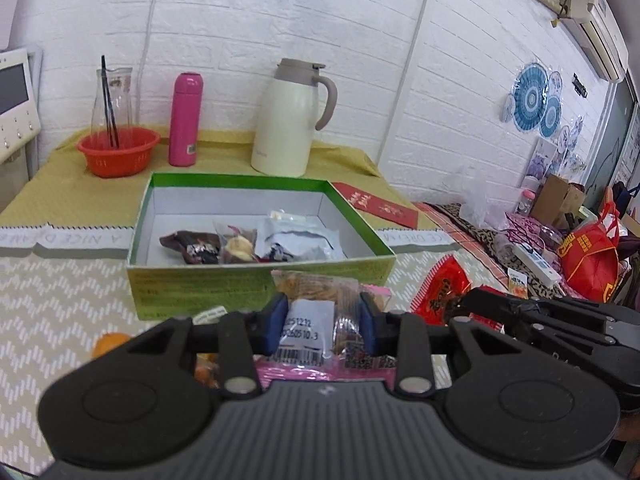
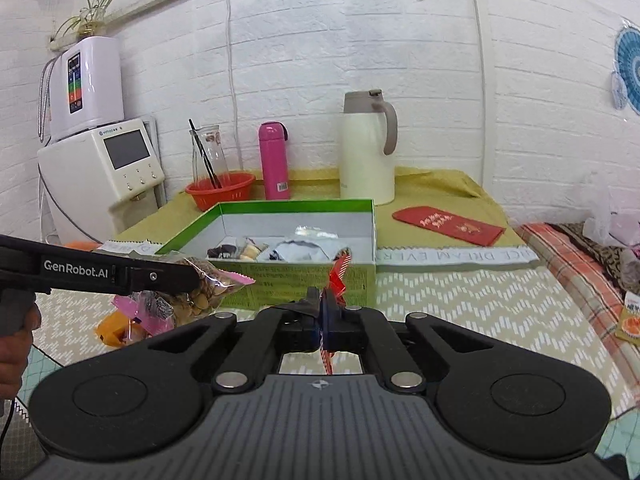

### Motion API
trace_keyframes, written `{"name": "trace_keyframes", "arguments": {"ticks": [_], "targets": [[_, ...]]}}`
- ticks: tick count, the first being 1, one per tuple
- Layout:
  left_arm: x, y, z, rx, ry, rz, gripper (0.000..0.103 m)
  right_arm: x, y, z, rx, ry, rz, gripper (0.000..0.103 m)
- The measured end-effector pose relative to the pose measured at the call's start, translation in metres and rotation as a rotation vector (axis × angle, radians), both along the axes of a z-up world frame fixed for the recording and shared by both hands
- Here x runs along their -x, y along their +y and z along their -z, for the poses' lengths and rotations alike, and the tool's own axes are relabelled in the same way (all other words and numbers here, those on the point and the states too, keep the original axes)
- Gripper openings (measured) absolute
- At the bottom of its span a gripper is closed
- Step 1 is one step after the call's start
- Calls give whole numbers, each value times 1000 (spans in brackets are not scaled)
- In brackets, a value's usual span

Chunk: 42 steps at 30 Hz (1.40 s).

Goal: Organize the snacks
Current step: 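Lift the pink-strip bag and red sausage pack and carry them over the box, then lower both packs into the box and open both grippers, then move both grippers to the clear bag with orange strips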

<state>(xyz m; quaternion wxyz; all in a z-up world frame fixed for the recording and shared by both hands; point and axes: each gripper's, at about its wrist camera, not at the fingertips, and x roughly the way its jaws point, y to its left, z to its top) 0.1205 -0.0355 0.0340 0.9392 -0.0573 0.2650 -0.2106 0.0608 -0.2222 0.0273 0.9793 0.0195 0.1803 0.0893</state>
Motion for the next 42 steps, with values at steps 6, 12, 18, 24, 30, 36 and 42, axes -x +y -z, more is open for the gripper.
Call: {"name": "trace_keyframes", "arguments": {"ticks": [6, 12, 18, 24, 30, 36, 42], "targets": [[-34, 17, -24, -12, -35, -60, 34, -46, 11, -25, 33, -57, -27, 0], [-82, 31, -18, -16, -3, -112, 34, -92, 17, -19, 31, -60, -28, 0], [-127, 40, 2, -32, 46, -149, 34, -130, 23, 1, 96, -42, -1, 0], [-155, 42, 26, -45, 98, -141, 35, -155, 30, 22, 162, -29, 22, 2], [-154, 43, 34, -4, 39, -139, 81, -161, 40, 39, 158, -12, -63, 48], [-144, 36, 27, -66, -17, -199, 96, -149, 49, 45, 187, -40, -99, 103], [-124, 33, 16, -75, -34, -173, 96, -132, 52, 32, 168, -26, -90, 103]]}}
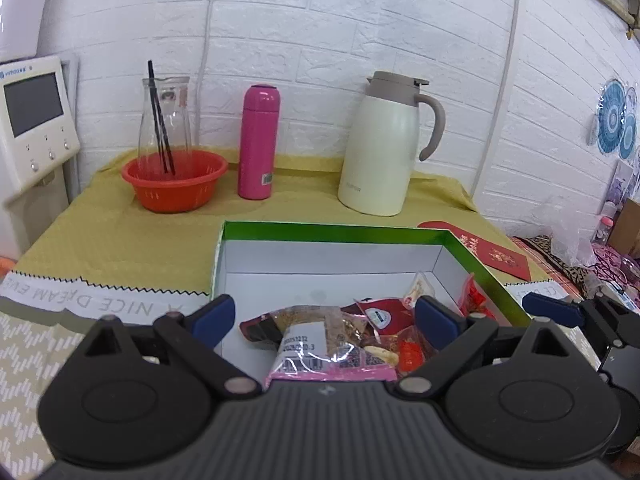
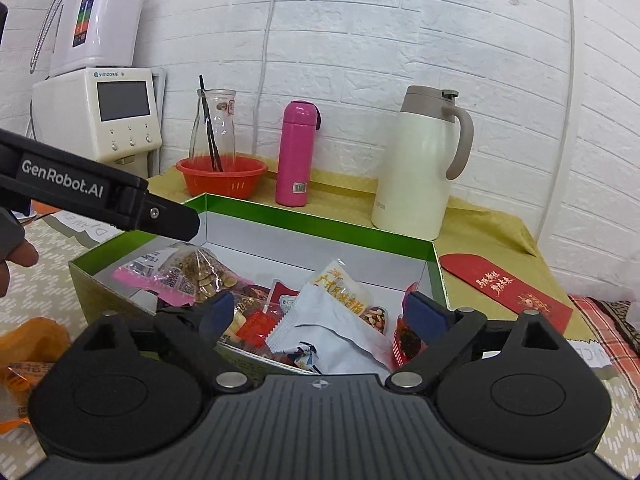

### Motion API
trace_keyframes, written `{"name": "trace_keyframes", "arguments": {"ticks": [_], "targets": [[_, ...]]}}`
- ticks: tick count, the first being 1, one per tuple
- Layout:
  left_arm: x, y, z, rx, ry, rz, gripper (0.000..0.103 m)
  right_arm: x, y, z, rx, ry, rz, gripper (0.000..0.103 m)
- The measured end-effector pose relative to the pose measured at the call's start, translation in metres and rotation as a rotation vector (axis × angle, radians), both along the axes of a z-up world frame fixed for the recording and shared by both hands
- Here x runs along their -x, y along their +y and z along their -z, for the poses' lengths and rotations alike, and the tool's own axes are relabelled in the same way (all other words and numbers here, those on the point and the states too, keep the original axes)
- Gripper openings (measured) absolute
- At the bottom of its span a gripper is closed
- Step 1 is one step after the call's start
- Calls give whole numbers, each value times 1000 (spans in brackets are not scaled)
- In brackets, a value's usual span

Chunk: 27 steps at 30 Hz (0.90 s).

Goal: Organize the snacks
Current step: 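Move both grippers to the clear bag with orange strips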

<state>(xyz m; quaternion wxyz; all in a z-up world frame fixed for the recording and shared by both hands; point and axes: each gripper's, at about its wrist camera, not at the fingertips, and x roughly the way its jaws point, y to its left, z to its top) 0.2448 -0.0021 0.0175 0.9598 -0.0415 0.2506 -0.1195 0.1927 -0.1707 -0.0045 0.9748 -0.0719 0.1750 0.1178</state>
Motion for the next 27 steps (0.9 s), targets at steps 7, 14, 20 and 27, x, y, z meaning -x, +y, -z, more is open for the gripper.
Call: {"name": "trace_keyframes", "arguments": {"ticks": [7, 14, 20, 27], "targets": [[47, -1, -22, -13, 2, 8, 96, 48, 0, -26, -16, -4, 28, 103], [109, 22, -21, 53, -3, -29, 96, 103, -5, -21, -122, -7, 44, 103], [150, 46, 3, 100, 50, -100, 96, 129, 2, 2, -201, 100, -49, 103], [182, 72, 31, 104, 119, -135, 96, 141, 47, 20, -110, 191, -170, 103]]}}
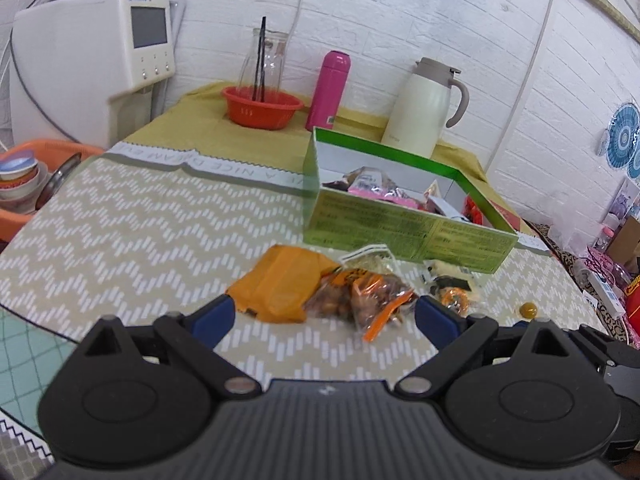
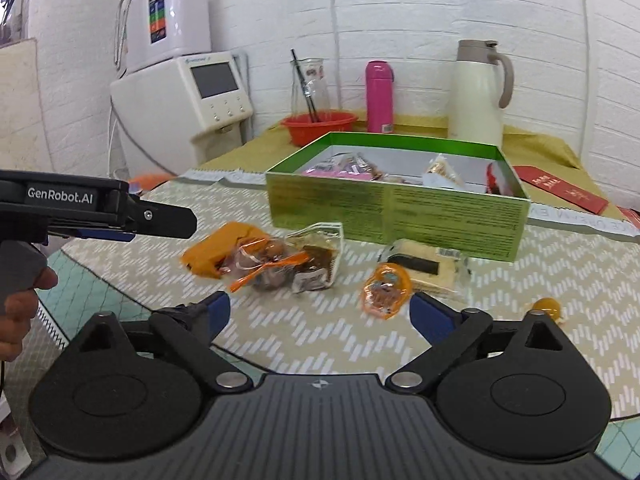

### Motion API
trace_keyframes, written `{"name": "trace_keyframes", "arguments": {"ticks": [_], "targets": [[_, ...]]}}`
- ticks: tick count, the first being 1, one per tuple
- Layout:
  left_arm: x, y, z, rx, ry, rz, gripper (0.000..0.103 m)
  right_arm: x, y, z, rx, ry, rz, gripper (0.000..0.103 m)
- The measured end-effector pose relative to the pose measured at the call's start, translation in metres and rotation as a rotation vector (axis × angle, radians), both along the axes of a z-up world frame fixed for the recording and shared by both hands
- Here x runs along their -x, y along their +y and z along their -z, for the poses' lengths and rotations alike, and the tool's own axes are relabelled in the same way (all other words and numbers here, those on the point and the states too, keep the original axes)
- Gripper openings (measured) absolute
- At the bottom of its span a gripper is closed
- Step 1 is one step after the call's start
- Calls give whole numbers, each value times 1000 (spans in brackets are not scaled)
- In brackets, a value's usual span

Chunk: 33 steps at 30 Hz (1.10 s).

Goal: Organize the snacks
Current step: 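Move both grippers to the clear bag with orange strips, then close both grippers on the orange-striped clear bag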

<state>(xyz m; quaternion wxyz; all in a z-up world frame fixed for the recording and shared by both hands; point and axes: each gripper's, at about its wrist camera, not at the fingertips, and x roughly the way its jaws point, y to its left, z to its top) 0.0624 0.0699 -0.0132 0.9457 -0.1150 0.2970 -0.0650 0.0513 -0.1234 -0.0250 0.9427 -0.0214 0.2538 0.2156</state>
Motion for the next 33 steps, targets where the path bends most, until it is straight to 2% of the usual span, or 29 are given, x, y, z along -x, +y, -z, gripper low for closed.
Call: {"name": "trace_keyframes", "arguments": {"ticks": [4, 6, 7, 10, 14, 16, 17, 20, 25, 28, 30, 31, 32, 33], "targets": [[5, 21, 2, 15, 8, -28, 96, -12, 25, 5, 0, 30, -28, 103], [7, 29, 3, 17, 8, -40, 96, -18, 35, 8, -19, 44, -29, 82], [6, 32, 4, 11, 13, -40, 96, -20, 37, 9, -36, 52, -23, 80], [3, 39, 6, -1, 22, -40, 96, -28, 46, 14, -79, 80, -15, 80], [1, 45, 8, 22, 24, -11, 96, -37, 58, 19, -58, 71, 12, 79], [0, 44, 9, 38, 22, 16, 96, -40, 54, 22, -68, 82, 15, 37], [-1, 43, 9, 49, 18, 34, 96, -39, 49, 22, -81, 89, 18, 26], [-4, 35, 11, 70, 22, 105, 96, -26, 34, 20, -78, 83, 14, 21], [-10, 6, 20, 111, 40, 235, 96, 4, 0, 19, -50, 83, 45, 20], [-15, -19, 27, 105, 56, 316, 96, 17, -23, 24, -48, 103, 90, 19], [-21, -35, 29, 109, 64, 362, 96, 21, -32, 25, -48, 104, 112, 23], [-24, -43, 30, 109, 69, 386, 91, 23, -35, 25, -51, 99, 119, 26], [-27, -50, 30, 109, 73, 404, 89, 22, -37, 25, -56, 96, 123, 34], [-30, -55, 30, 113, 78, 420, 82, 22, -38, 24, -57, 89, 136, 36]]}}
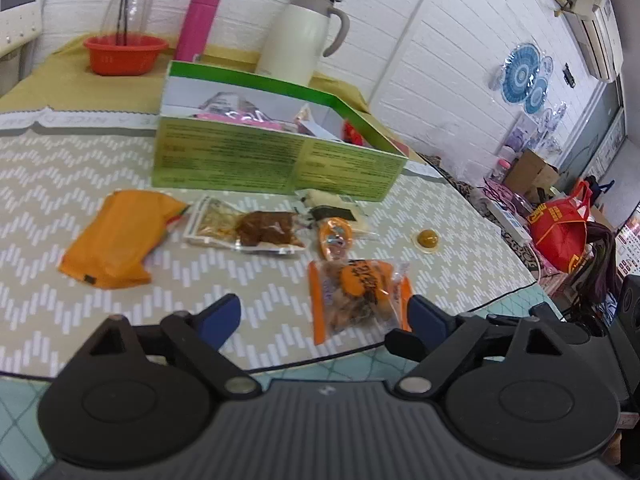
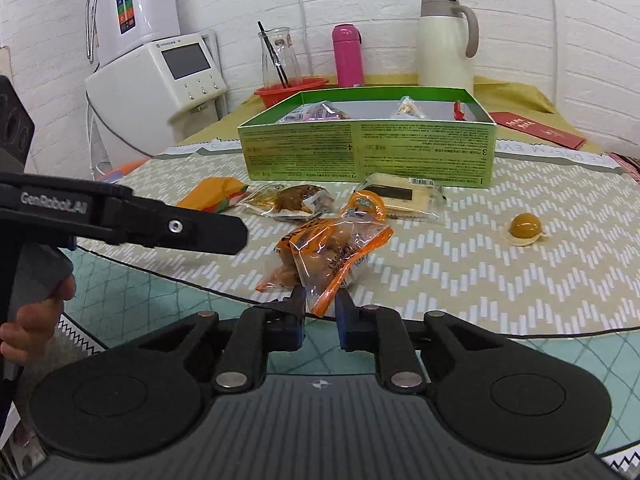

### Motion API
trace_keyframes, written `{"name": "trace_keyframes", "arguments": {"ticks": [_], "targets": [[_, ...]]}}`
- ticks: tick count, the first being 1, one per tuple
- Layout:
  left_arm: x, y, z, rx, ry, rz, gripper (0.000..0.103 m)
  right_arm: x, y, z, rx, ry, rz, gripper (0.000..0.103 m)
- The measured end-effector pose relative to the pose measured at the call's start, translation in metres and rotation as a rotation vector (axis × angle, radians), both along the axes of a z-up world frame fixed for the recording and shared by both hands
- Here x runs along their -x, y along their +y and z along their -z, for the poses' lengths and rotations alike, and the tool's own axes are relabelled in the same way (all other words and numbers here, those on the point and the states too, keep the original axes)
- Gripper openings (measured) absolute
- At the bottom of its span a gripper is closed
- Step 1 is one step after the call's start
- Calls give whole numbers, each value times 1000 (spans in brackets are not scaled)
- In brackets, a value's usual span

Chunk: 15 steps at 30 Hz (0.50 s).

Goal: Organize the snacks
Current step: 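Close both grippers on the orange-striped clear bag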

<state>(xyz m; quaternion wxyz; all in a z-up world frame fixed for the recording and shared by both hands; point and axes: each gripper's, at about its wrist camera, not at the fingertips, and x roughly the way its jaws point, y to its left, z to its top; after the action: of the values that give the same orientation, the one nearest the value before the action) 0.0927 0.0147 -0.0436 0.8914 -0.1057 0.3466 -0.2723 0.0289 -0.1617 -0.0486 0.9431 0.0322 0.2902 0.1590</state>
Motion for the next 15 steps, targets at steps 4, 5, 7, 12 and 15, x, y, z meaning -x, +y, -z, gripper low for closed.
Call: {"name": "trace_keyframes", "arguments": {"ticks": [4, 5, 7, 12, 15], "targets": [[-14, -14, 4, 3, 27, 15, 79, 1, 0, 0, 6, -19, 0, 49], [-17, -16, 5, 6, 35, 16, 79, 0, 0, 1, 3, -18, -2, 52], [-21, -18, 7, 24, 57, 26, 78, 0, -1, 2, 2, -19, 2, 58], [-26, -27, 10, 28, 78, 54, 71, -2, 0, -1, 6, -40, -2, 65], [-30, -32, 11, 56, 92, 58, 66, -9, 2, 1, 23, -39, 8, 65]]}}
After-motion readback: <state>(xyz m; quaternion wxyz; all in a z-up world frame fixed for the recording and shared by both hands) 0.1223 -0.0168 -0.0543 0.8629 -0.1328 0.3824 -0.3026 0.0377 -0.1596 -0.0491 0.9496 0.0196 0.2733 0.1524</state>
